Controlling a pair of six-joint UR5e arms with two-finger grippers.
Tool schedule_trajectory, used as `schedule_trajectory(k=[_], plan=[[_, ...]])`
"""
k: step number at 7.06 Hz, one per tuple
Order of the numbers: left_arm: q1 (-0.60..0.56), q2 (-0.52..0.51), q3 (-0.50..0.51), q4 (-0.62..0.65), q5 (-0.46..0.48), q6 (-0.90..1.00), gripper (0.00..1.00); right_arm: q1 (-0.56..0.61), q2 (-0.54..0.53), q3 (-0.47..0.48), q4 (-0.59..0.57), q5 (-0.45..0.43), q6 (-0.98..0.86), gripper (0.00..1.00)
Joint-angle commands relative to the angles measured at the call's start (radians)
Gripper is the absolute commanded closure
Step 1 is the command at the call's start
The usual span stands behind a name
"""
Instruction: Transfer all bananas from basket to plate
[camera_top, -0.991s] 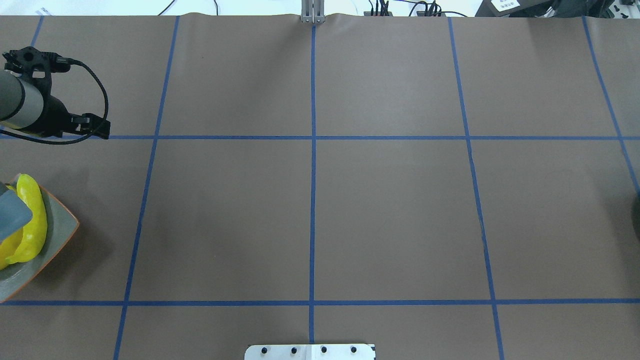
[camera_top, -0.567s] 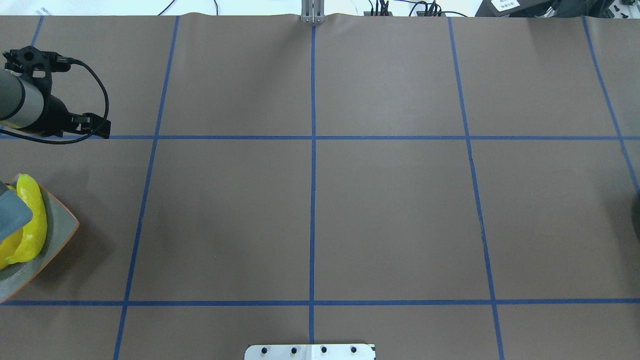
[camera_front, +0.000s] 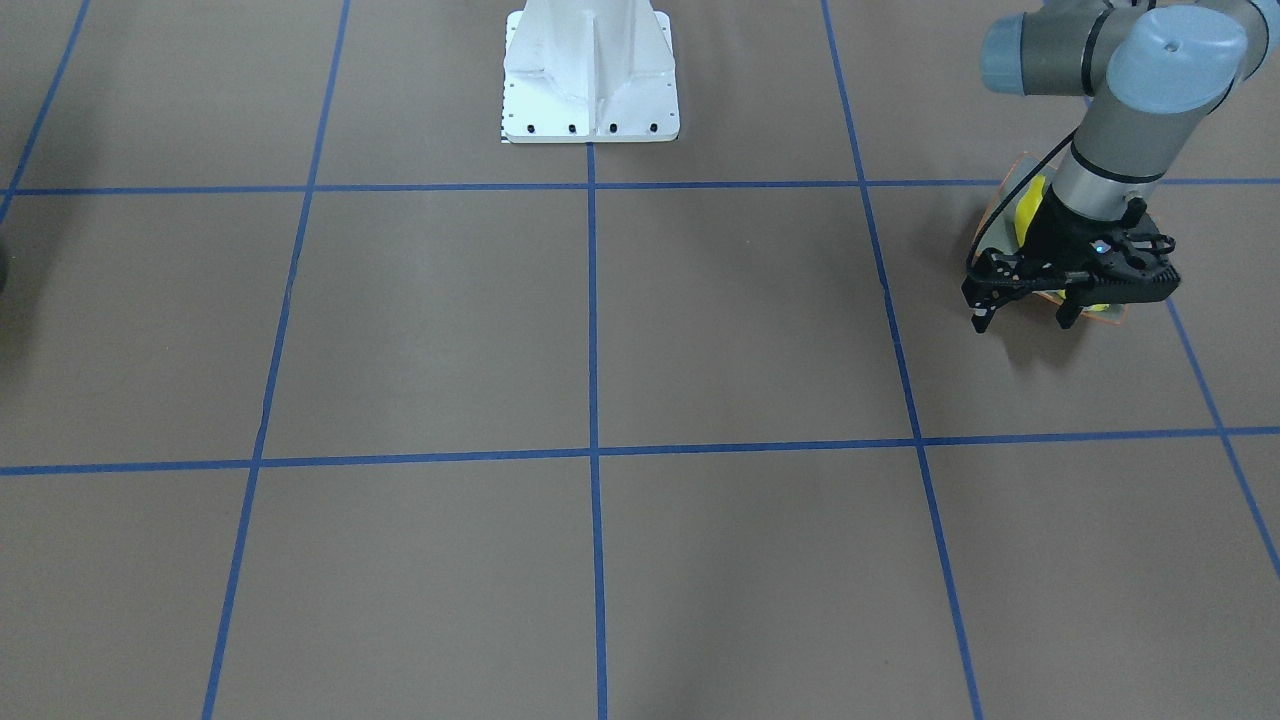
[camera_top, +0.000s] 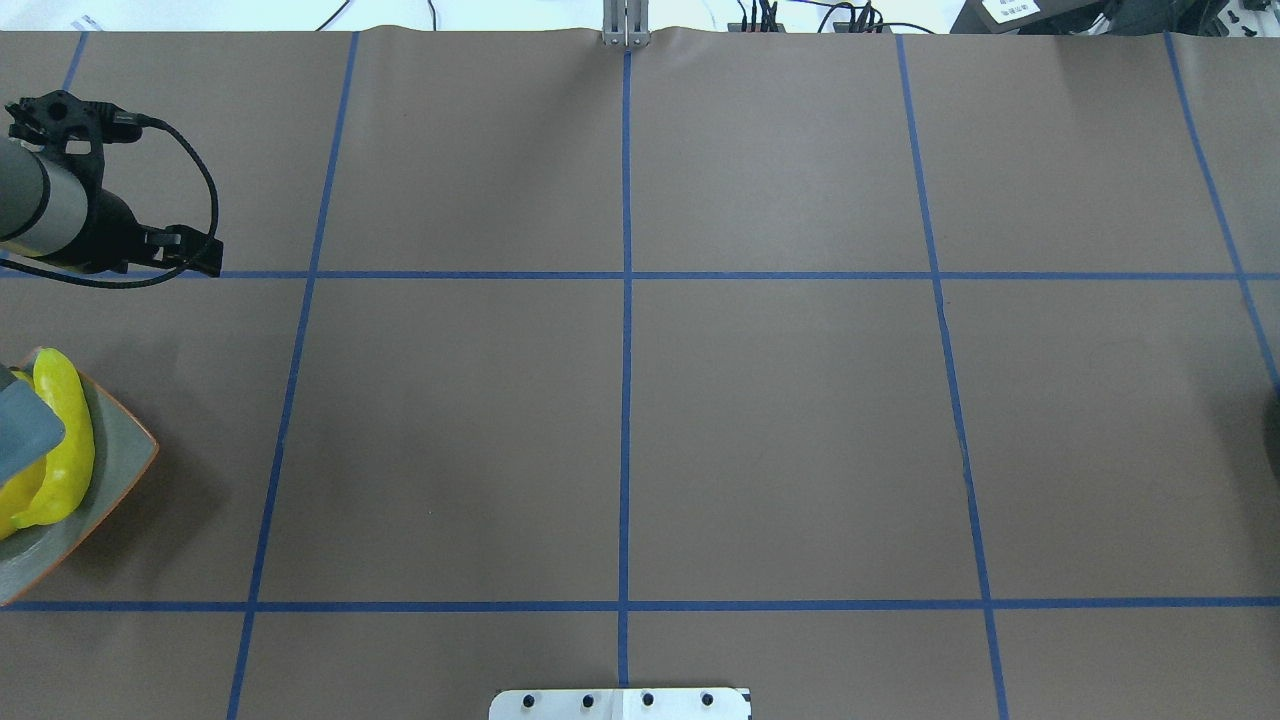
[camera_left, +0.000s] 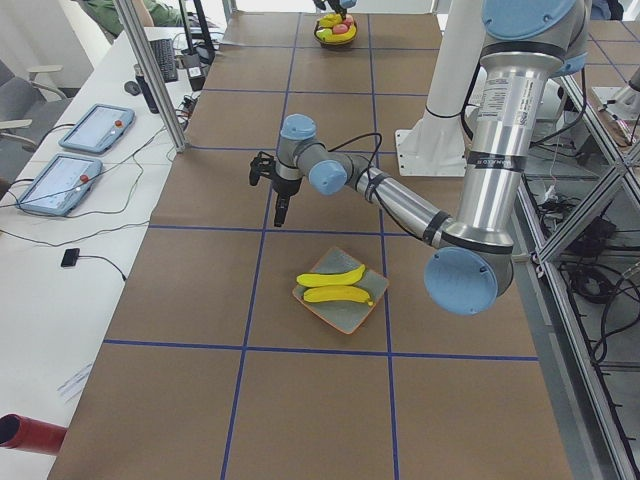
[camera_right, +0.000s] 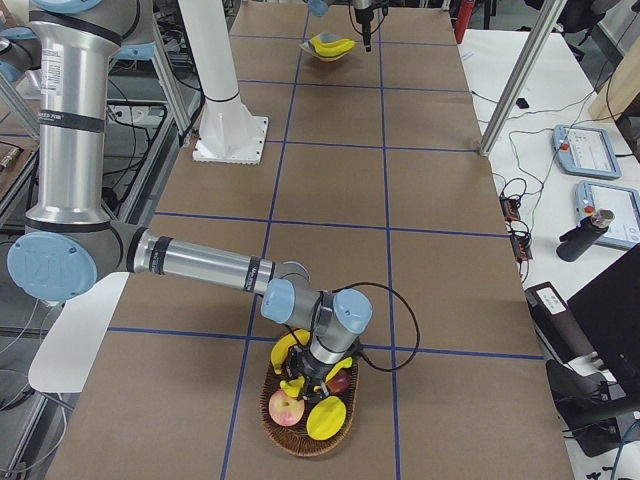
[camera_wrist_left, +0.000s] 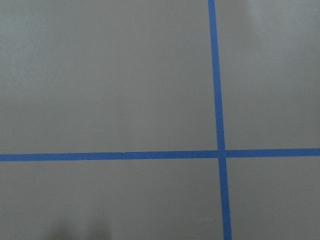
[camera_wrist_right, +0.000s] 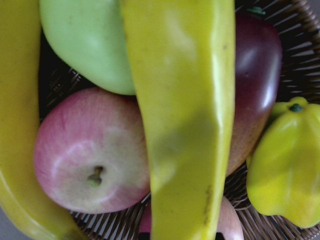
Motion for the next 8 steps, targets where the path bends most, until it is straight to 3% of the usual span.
schedule_trajectory(k=[1,4,8], plan=[[0.000,0.000,-0.002,0.000,-0.001,-0.001,0.00,0.001,0.010,0.007,0.000,-0.005,-0.004,1.00],[0.005,-0.006,0.001,-0.002,-0.003,-0.002,0.00,0.082,0.063,0.071,-0.041,-0.081,-0.013,1.00],[0.005,-0.008,0.024,-0.005,-0.007,-0.004,0.00,0.083,0.408,0.082,-0.290,-0.072,0.130,1.00]])
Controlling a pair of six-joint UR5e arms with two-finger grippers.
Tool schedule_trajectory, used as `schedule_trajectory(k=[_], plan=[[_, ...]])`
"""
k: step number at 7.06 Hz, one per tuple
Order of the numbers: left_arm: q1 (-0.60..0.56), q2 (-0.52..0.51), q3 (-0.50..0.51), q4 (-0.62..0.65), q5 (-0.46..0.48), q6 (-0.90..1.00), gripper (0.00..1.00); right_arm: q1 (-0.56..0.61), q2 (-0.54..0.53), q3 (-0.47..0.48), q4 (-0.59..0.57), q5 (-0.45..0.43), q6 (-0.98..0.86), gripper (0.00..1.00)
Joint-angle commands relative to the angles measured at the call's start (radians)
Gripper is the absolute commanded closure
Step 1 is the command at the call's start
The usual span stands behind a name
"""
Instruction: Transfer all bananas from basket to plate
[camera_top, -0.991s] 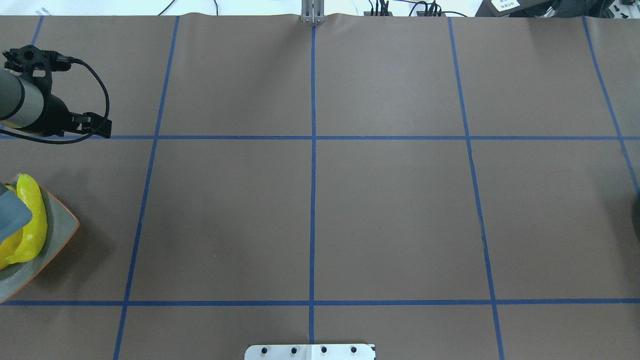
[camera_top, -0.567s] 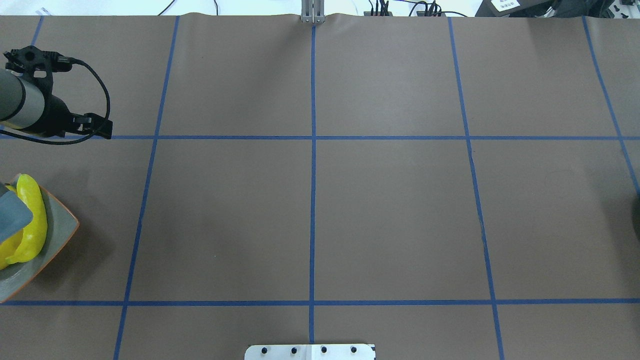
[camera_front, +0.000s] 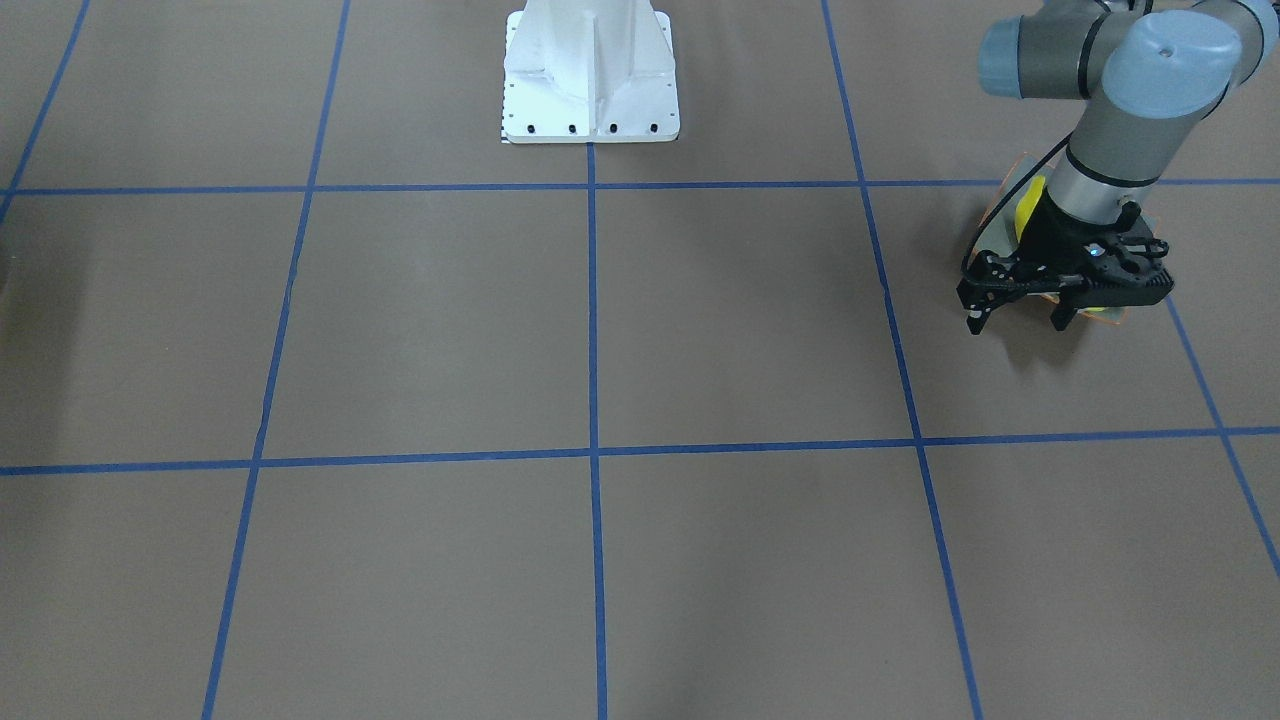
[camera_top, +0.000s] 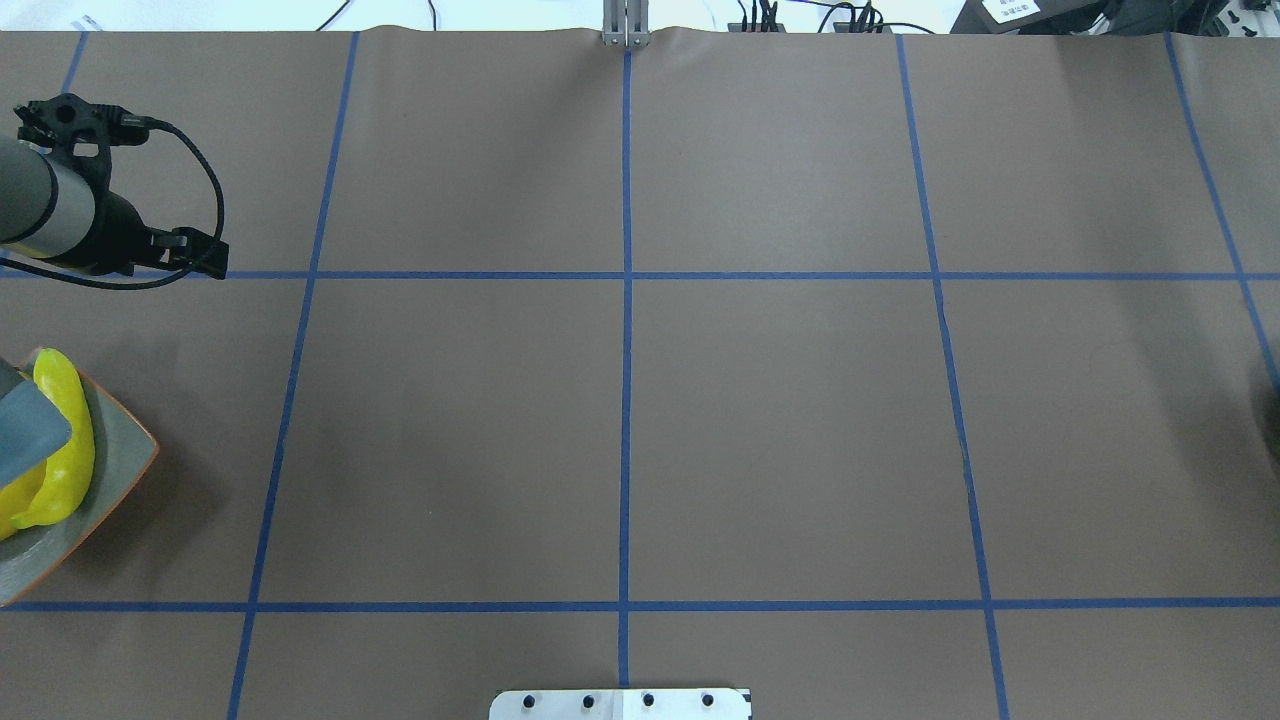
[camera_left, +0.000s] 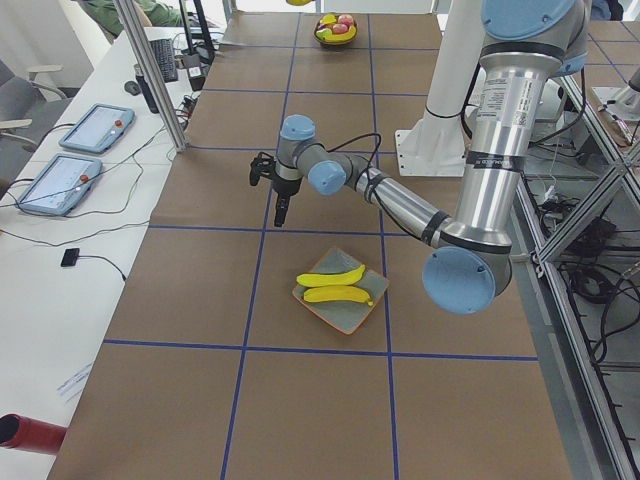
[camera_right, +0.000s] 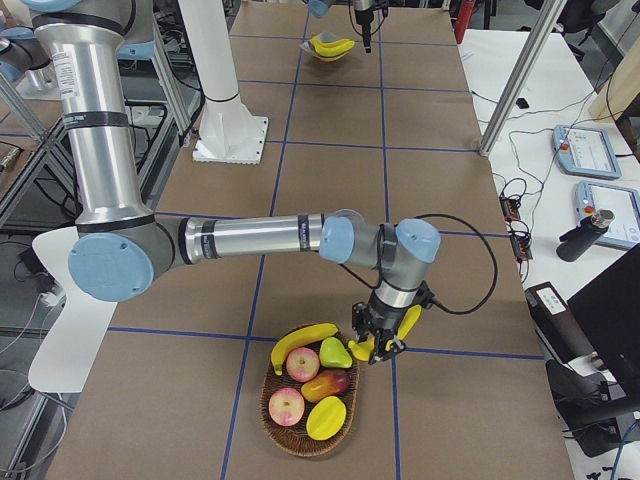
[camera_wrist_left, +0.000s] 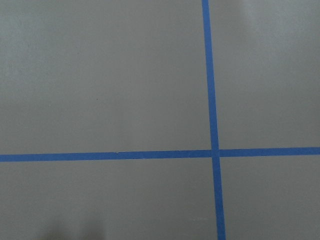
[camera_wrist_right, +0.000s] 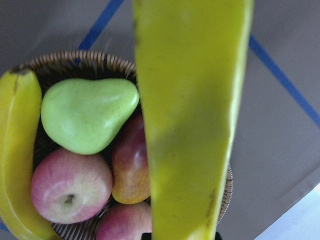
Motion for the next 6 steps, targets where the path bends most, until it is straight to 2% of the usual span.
schedule_trajectory(k=[1,2,3,4,5,6], plan=[[0.000,-0.004,0.021,-0.002,-0.005,-0.001,0.00,-0.048,0.149,0.001,-0.066,0.092,0.197,1.00],[0.000,-0.015,0.030,-0.003,-0.005,-0.001,0.00,-0.119,0.198,0.006,-0.057,0.150,0.351,1.00],[0.000,-0.021,0.033,-0.005,-0.007,-0.001,0.00,-0.182,0.255,0.001,-0.057,0.247,0.495,1.00],[0.002,-0.030,0.035,-0.005,-0.007,0.001,0.00,-0.239,0.310,0.001,-0.055,0.408,0.647,1.00],[0.002,-0.049,0.036,-0.014,-0.007,0.001,0.00,-0.304,0.355,0.025,-0.043,0.510,0.817,1.00],[0.002,-0.093,0.053,-0.014,-0.007,-0.001,0.00,-0.380,0.361,0.067,0.045,0.583,1.013,1.00]])
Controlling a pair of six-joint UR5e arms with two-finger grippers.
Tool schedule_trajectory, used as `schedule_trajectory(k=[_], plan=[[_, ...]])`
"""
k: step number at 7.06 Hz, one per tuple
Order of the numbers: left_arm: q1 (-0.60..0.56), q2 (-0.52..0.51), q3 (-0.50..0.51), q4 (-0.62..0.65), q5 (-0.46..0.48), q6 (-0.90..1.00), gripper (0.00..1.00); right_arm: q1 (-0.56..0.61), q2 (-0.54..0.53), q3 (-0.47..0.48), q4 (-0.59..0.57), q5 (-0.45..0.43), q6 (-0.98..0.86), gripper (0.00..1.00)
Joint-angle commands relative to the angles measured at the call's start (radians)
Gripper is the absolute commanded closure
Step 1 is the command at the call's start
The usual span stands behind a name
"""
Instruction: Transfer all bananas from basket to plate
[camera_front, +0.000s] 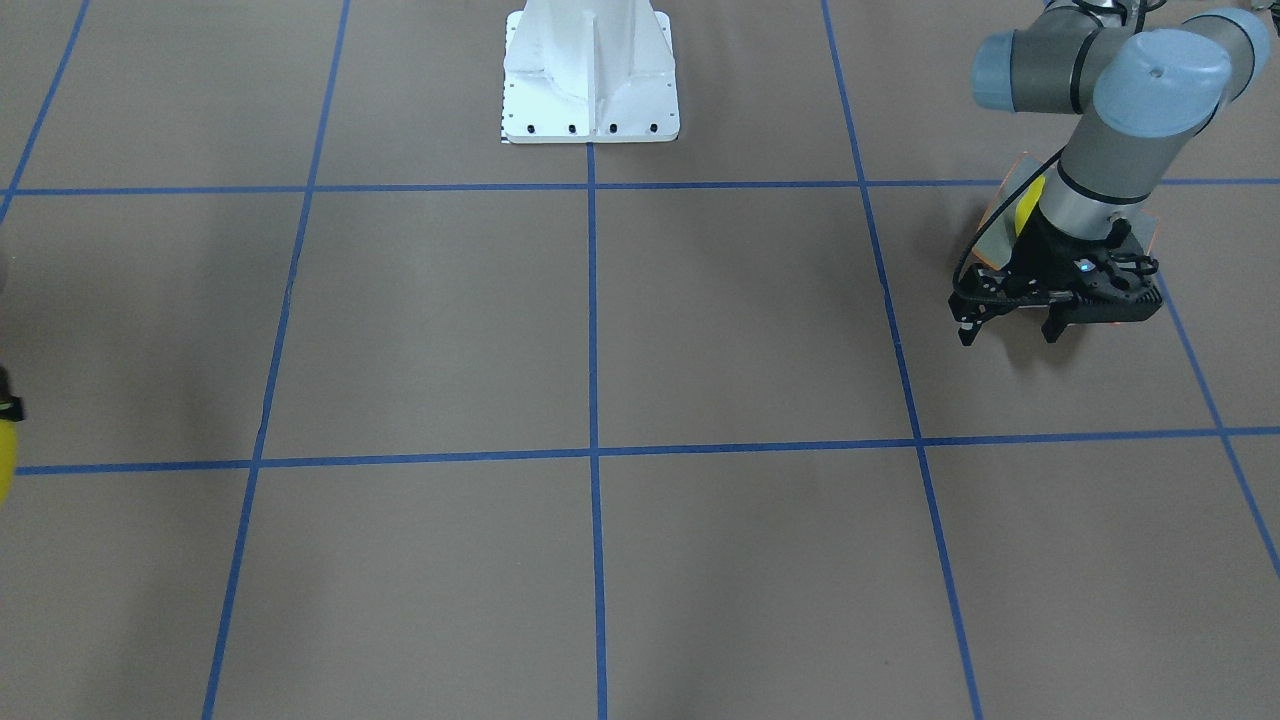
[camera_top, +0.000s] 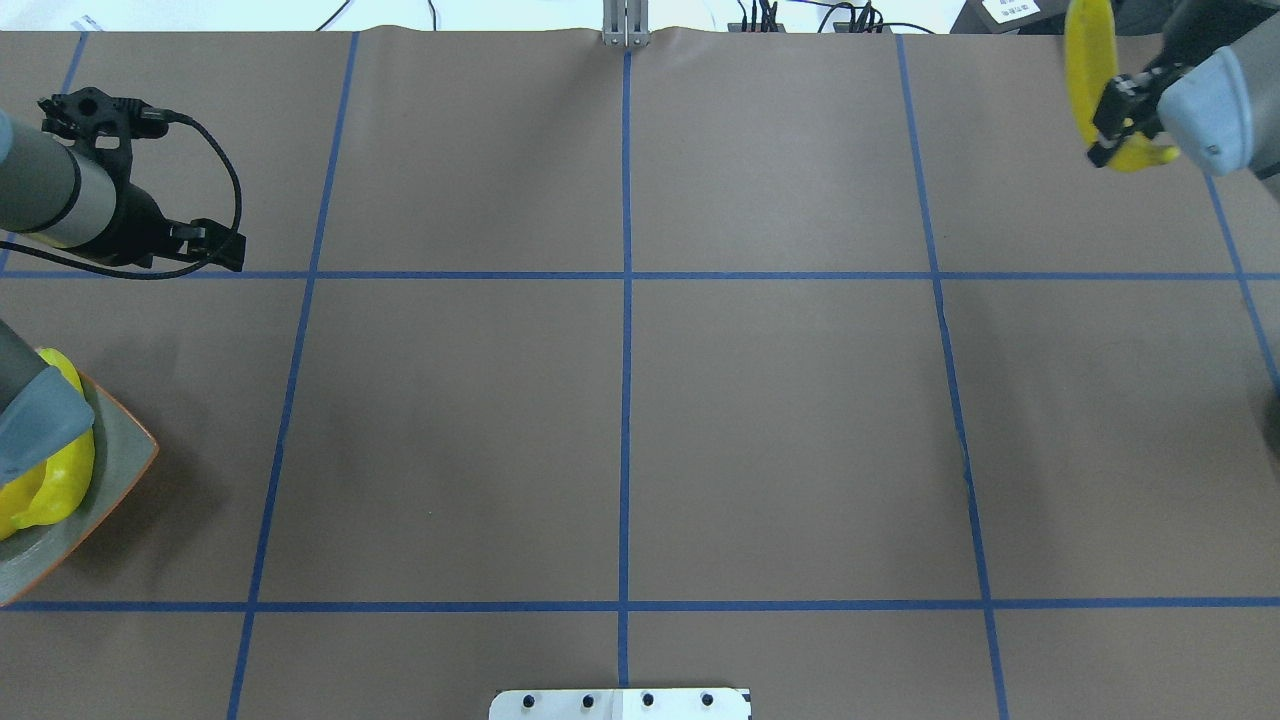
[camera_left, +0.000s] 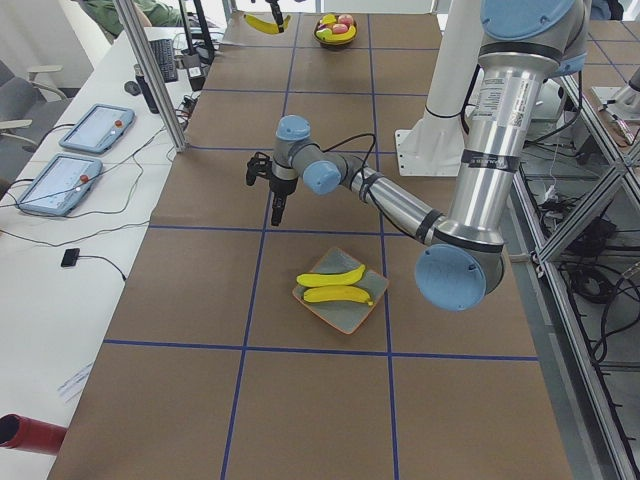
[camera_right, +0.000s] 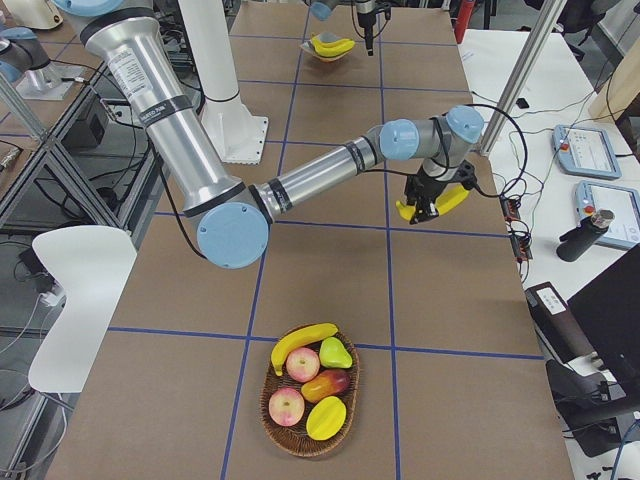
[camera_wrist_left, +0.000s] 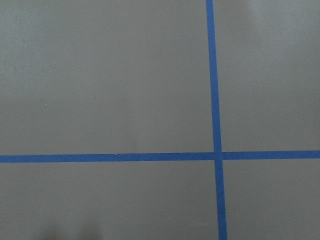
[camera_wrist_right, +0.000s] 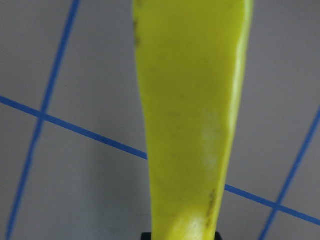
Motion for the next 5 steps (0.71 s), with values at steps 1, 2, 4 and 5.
schedule_trajectory(k=[1,2,4,5], plan=[[0.002,-0.091,0.040,-0.005,-0.002,-0.003,0.00,-0.152,0.030,0.042,0.247,0.161,0.435,1.00],[0.008,-0.145,0.055,-0.003,-0.003,-0.006,0.00,-0.212,0.030,0.043,0.424,0.187,0.614,1.00],[0.052,-0.293,0.098,-0.072,-0.113,-0.215,0.00,-0.356,0.074,0.039,0.684,0.174,0.917,1.00],[0.078,-0.299,0.156,-0.279,-0.117,-0.298,0.00,-0.399,0.109,0.044,0.705,0.142,0.984,1.00]])
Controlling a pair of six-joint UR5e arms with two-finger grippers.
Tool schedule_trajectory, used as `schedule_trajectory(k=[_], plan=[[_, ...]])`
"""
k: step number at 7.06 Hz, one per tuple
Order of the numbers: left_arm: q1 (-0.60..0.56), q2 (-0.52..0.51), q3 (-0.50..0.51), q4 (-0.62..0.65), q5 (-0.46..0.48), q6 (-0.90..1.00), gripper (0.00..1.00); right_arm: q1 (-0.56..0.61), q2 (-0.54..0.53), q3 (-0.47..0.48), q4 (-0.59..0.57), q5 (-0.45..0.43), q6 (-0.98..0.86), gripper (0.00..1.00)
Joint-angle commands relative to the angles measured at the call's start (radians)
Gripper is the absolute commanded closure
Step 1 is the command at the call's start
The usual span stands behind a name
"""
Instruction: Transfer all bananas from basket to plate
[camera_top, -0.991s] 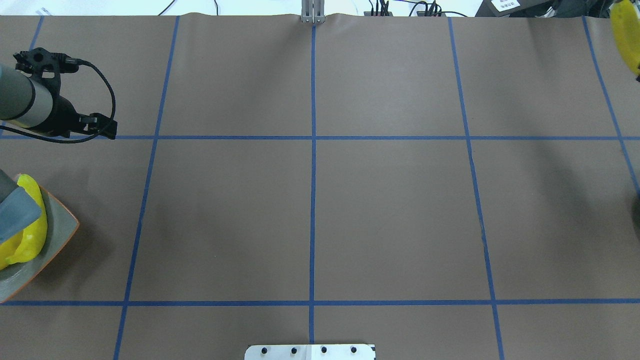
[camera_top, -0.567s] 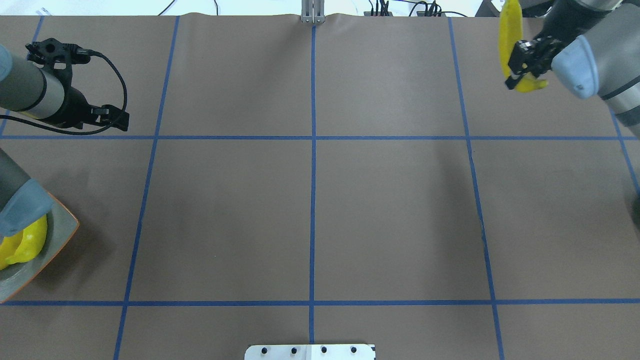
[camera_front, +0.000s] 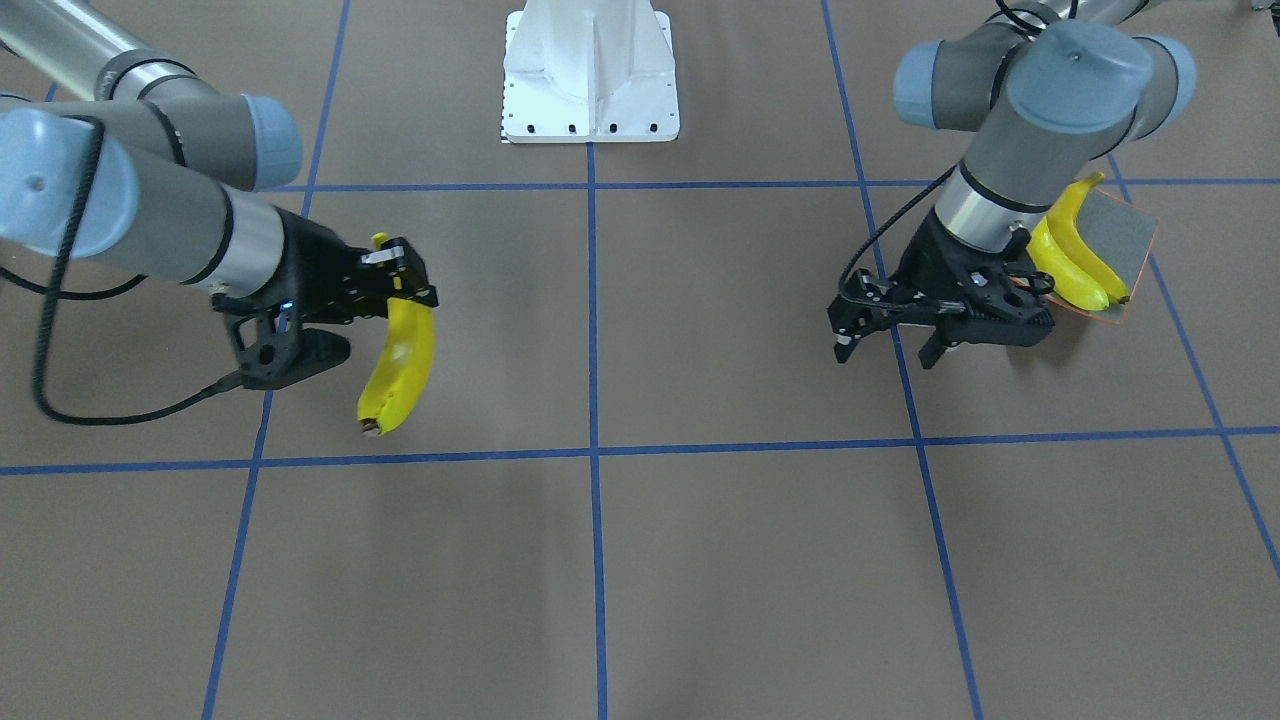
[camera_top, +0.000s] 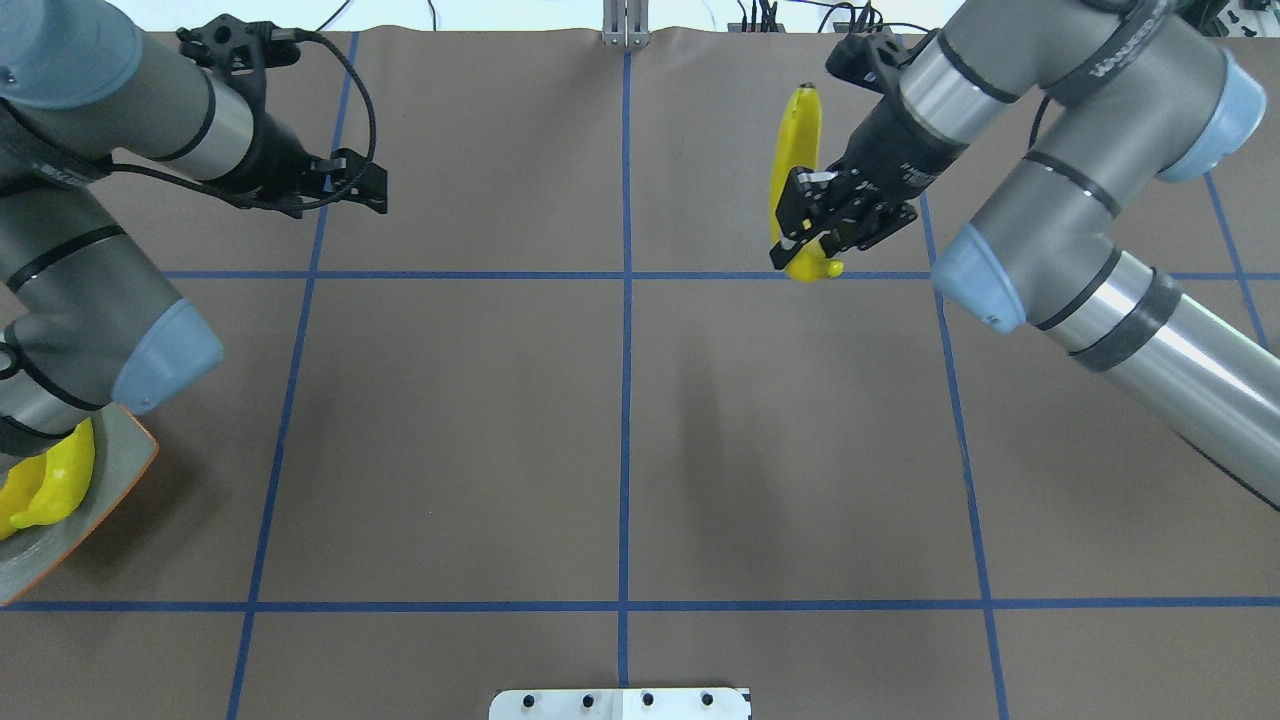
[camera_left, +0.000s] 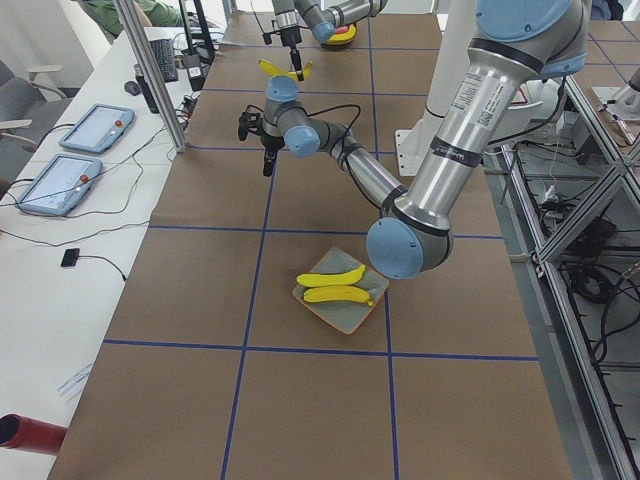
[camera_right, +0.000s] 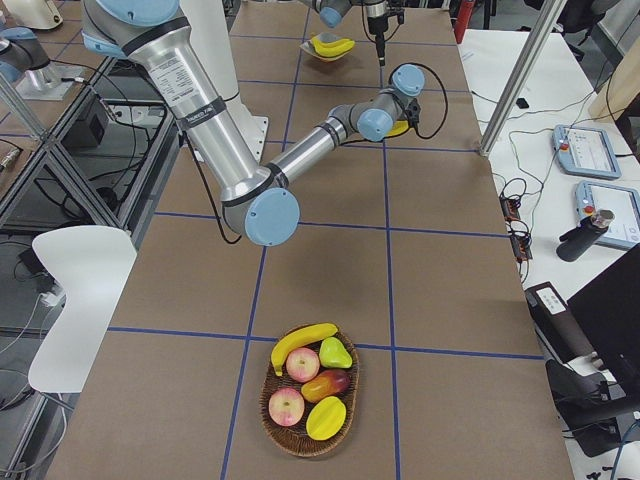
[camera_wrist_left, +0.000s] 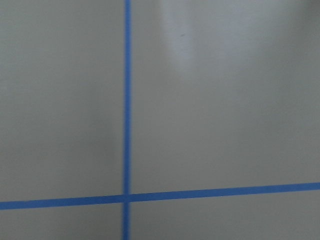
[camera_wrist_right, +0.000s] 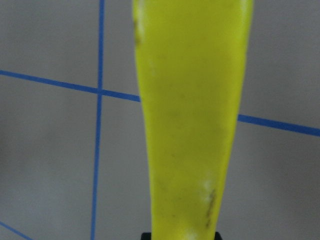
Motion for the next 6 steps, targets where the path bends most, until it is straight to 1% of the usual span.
schedule_trajectory(k=[1,2,3,4,5,6], plan=[[0.056,-0.033,0.159,-0.484,-0.021,-0.258,0.00,-0.102,0.072,0.002,0.074,-0.046,0.178,1.00],[0.067,-0.035,0.240,-0.709,-0.021,-0.369,0.00,-0.142,0.097,0.005,0.074,-0.097,0.216,1.00],[0.080,-0.049,0.267,-0.811,-0.020,-0.441,0.00,-0.184,0.117,0.009,0.077,-0.145,0.250,1.00],[0.096,-0.079,0.264,-0.829,-0.017,-0.480,0.00,-0.214,0.135,0.009,0.075,-0.179,0.264,1.00],[0.124,-0.125,0.263,-0.831,-0.009,-0.576,0.00,-0.233,0.146,0.007,0.075,-0.197,0.269,1.00],[0.127,-0.142,0.259,-0.840,-0.009,-0.613,0.00,-0.238,0.149,0.007,0.075,-0.201,0.269,1.00]])
